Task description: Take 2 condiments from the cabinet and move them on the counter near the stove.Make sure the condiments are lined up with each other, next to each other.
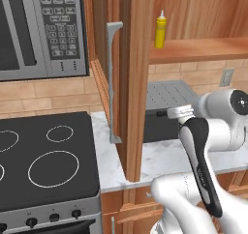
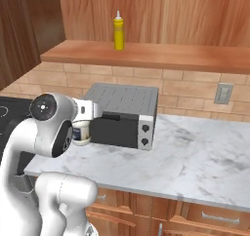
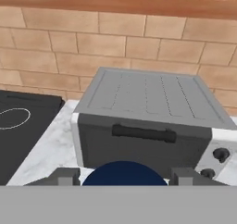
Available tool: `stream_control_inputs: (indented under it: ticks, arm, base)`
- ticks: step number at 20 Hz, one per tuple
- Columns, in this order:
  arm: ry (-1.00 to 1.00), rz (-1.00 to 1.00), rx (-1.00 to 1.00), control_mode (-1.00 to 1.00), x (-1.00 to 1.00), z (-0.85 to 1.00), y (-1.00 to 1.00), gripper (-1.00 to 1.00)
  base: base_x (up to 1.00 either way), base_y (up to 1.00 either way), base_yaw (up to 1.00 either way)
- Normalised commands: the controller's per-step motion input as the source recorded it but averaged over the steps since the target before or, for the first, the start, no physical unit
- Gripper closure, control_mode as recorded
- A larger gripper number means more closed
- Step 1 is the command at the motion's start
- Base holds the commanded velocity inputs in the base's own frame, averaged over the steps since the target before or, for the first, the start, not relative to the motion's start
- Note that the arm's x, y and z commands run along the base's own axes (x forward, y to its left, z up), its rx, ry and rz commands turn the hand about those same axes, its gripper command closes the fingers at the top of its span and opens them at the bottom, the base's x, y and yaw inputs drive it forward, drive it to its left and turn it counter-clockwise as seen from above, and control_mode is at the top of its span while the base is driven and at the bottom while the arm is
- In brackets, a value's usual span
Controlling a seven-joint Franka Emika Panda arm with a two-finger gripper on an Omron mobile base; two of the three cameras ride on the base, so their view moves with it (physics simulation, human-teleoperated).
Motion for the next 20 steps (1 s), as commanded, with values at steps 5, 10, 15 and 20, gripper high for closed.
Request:
stream_control_inputs:
  ticks: [5, 10, 15, 20]
  arm:
    - [0.00, 0.26, 0.02, -1.00, 0.16, -0.40, 0.05, 1.00]
    - [0.00, 0.26, 0.02, -1.00, 0.01, -0.32, 0.52, 1.00]
    - [0.00, 0.22, 0.00, -1.00, -0.03, -0.32, 0.77, 1.00]
    - [0.00, 0.20, 0.00, -1.00, 0.00, -0.31, 0.69, 1.00]
  base:
    - [0.00, 0.00, 0.00]
    - [0.00, 0.00, 0.00]
    - [0.00, 0.00, 0.00]
    - [0.00, 0.00, 0.00]
